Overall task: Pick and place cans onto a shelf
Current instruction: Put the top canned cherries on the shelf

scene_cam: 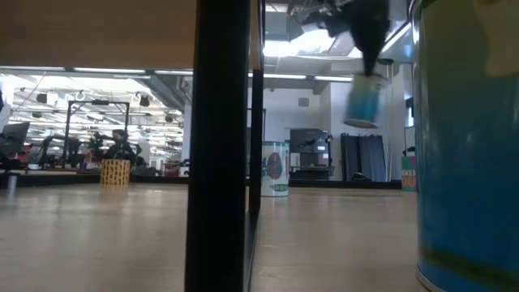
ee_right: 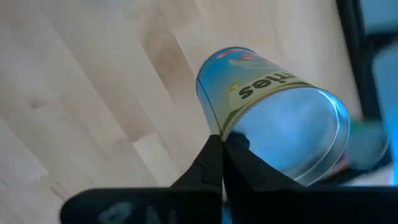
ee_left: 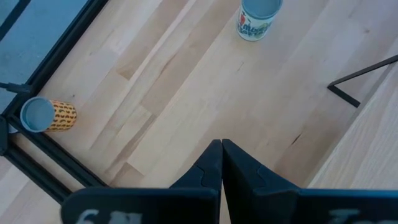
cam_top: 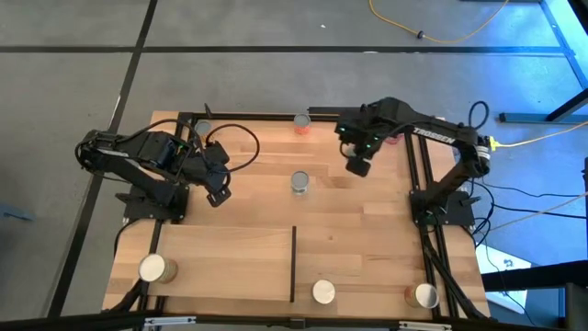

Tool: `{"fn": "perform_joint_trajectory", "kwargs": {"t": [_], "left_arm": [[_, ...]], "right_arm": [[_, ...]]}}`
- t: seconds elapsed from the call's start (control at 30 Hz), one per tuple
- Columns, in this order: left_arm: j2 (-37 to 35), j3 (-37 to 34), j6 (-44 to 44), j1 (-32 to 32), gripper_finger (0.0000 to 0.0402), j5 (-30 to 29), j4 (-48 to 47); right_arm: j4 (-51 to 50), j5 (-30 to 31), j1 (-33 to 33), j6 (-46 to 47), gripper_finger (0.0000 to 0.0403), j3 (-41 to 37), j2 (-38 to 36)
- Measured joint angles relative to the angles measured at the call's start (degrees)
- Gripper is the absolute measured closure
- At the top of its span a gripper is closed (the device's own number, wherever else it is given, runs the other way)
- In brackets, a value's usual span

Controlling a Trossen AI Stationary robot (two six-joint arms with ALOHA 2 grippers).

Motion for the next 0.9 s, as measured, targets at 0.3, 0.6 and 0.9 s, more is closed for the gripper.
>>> {"fn": "perform_joint_trajectory", "kwargs": {"t": [0.3, 0.6, 0.9], "left_arm": [[0.02, 0.00, 0.00, 0.00, 0.0401, -0.02, 0.00], [0.01, 0.00, -0.01, -0.02, 0.0401, -0.02, 0.00], [0.02, 0.02, -0.02, 0.00, 0.0401, -0.06, 0.04]], "right_arm": [[-0.03, 4.86, 1.99, -12.26, 0.0403, 21.20, 14.86], [1.31, 6.08, 2.31, -19.98, 0.0403, 34.28, 26.21], [-0.05, 5.03, 2.34, -22.95, 0.0403, 33.32, 32.46]]}}
